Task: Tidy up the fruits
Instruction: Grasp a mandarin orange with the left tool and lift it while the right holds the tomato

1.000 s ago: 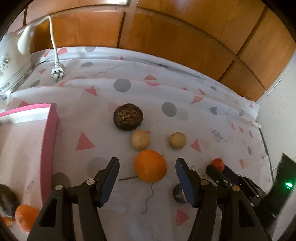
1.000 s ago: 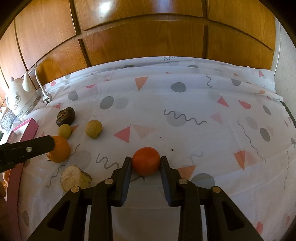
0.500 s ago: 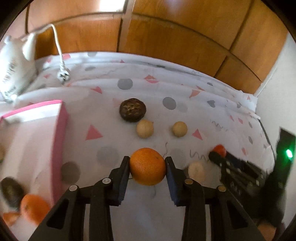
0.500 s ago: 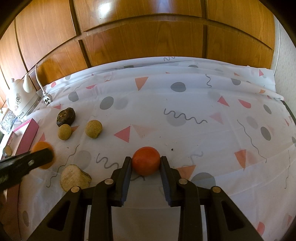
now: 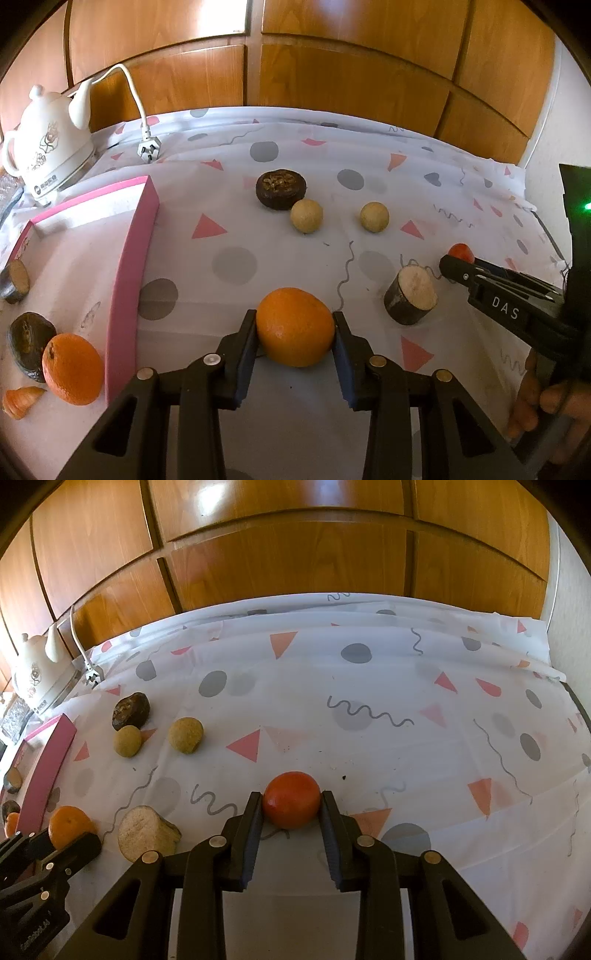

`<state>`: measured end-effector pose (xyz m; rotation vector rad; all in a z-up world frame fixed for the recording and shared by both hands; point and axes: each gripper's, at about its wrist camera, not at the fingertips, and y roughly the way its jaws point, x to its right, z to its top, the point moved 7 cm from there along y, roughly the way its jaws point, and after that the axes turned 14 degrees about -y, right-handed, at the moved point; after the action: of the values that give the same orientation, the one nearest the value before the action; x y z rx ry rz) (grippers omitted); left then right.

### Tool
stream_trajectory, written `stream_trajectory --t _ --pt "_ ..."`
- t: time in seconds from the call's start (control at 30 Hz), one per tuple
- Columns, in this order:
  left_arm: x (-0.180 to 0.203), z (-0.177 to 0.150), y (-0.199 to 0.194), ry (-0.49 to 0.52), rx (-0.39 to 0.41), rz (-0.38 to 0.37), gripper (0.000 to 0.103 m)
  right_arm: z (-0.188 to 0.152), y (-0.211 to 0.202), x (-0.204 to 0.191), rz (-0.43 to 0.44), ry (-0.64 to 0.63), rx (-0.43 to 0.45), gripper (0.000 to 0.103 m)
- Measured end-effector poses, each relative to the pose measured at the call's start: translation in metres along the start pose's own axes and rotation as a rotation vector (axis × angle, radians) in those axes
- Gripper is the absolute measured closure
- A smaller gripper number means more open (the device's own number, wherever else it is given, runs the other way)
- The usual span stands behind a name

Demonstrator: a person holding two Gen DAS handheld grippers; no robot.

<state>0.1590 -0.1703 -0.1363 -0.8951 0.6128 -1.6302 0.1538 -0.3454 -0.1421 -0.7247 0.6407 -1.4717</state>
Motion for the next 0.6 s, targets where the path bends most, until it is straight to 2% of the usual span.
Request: stream_trajectory --t 0.27,0.6 --pt "-0.005 0.000 -0.015 -0.039 -0.025 -0.004 0.065 -0.001 0.000 0.000 -0.007 -0.005 -0.001 0.072" --pt "-0.035 0.013 -0.069 -0.083 0.059 0.017 0.065 -0.001 0.000 0.000 -0.011 -0.008 -0.002 0.072"
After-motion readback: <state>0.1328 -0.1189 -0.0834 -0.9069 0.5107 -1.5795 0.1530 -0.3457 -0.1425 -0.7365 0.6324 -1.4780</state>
